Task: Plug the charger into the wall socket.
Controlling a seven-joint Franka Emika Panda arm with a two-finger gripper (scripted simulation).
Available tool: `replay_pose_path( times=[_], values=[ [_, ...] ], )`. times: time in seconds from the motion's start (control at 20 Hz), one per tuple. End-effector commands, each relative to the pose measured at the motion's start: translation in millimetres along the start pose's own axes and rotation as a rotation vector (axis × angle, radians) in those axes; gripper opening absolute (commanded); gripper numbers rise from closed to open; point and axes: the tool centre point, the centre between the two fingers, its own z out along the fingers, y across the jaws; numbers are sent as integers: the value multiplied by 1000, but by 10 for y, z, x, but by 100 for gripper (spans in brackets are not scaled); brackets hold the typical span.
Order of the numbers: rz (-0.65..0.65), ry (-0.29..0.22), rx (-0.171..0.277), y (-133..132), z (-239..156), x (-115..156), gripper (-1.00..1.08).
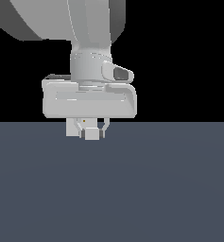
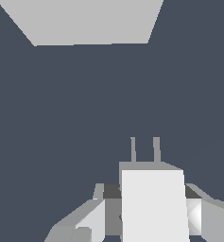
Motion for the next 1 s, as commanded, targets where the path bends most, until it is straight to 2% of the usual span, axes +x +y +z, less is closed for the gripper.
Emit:
replay_pose_path(
  times=[0.0,0.45,0.95],
  values=[
    [-8,-1,1,-114,-73,162,-100],
    [-26,-1,4,-339,-204,485,-100],
    [-28,-1,5,-361,-213,523,-100]
  ],
)
